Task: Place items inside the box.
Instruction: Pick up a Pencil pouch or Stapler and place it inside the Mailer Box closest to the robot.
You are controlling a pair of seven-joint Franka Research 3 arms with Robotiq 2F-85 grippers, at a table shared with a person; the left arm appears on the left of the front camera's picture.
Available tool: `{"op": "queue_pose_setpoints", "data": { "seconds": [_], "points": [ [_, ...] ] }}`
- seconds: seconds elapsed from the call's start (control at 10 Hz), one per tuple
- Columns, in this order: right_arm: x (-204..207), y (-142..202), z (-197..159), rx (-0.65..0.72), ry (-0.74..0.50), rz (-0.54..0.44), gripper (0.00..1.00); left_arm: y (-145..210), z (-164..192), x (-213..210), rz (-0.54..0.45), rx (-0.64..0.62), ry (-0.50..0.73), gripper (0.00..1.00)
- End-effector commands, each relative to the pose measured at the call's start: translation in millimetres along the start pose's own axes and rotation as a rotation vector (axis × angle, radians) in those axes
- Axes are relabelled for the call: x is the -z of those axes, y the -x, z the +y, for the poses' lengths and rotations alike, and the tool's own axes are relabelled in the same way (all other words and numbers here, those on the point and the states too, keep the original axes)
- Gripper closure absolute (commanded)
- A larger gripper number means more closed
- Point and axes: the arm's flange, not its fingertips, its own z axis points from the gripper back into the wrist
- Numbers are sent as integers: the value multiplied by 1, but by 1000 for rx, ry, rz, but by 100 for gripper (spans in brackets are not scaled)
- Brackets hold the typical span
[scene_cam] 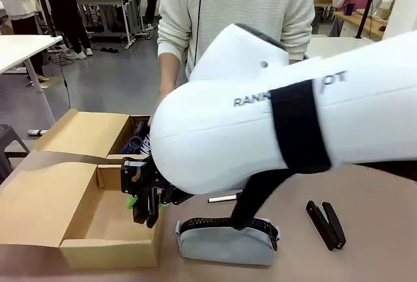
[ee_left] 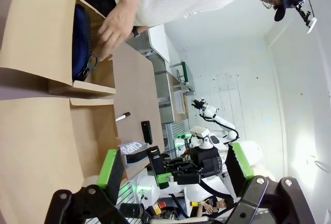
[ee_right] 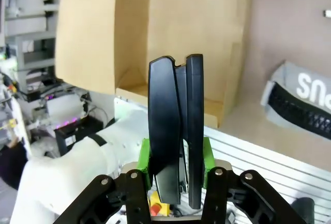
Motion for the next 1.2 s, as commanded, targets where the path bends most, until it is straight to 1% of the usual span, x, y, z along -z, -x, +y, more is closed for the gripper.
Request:
{"op": "queue_pose_setpoints", "data": {
  "seconds": [0.0,0.1,0.2,0.3,0.4,0.6,0.8,1.0,1.1],
  "points": [
    [-14,14,-5,35,-8,-36,58,1,0,1,-9,18,21,0],
    [0,0,0,0,0,0,58,1,0,1,-9,18,21,0],
    [6,-13,17,45,33,-51,58,1,0,1,-9,18,21,0],
    [10,-29,32,42,22,-54,58,1,0,1,-9,18,21,0],
    [18,-47,42,36,28,-16,58,1,0,1,-9,18,21,0],
    [39,-73,59,23,23,14,58,1,0,1,-9,18,21,0],
    [67,-82,80,19,83,59,58,1,0,1,-9,18,21,0],
    [90,-85,90,26,167,87,58,1,0,1,-9,18,21,0],
    [103,-86,93,10,186,120,58,1,0,1,-9,18,21,0]
  ]
}}
